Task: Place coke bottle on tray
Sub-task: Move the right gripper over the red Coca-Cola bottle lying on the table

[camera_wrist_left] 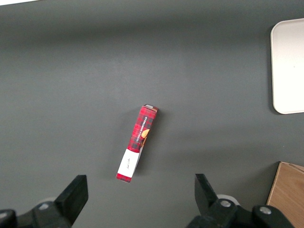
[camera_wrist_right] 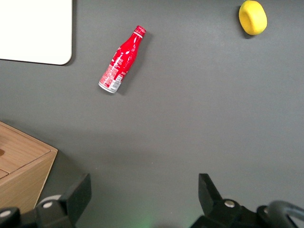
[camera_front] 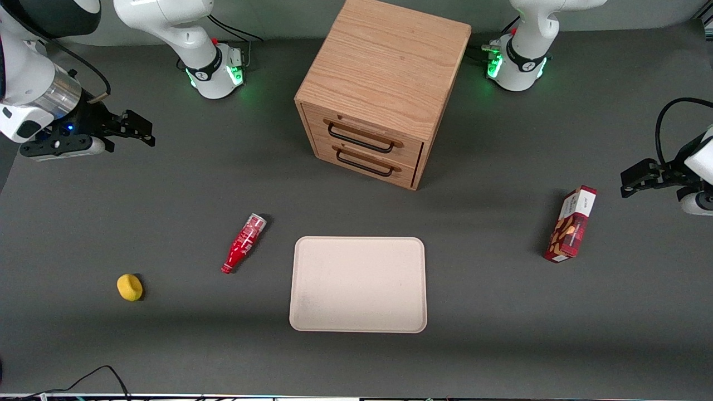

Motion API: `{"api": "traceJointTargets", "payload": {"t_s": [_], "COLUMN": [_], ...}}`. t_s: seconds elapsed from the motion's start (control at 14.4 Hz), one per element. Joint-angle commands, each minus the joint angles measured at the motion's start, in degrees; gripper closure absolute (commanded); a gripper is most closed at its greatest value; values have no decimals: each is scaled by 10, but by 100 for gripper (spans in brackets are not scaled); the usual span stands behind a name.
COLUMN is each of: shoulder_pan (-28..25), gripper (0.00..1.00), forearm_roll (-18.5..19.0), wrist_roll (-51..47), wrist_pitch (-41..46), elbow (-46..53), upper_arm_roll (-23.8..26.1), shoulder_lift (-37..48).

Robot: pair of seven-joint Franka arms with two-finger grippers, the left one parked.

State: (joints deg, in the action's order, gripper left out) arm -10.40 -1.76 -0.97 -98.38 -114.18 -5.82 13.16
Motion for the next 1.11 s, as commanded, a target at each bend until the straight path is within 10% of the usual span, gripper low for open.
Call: {"api": "traceJointTargets", "payload": {"t_s": [0.0, 0.56, 1.04], "shoulder_pan": [-3, -8, -8], "gripper": [0, 0, 0], "forearm_roll": [-9, -7, -11], "wrist_roll": [-5, -54, -320], "wrist_pitch": [13, 52, -59], "elbow": [25, 80, 121], "upper_arm_roll": [-6, 15, 91], "shoulder_lift": [-13, -74, -239]}}
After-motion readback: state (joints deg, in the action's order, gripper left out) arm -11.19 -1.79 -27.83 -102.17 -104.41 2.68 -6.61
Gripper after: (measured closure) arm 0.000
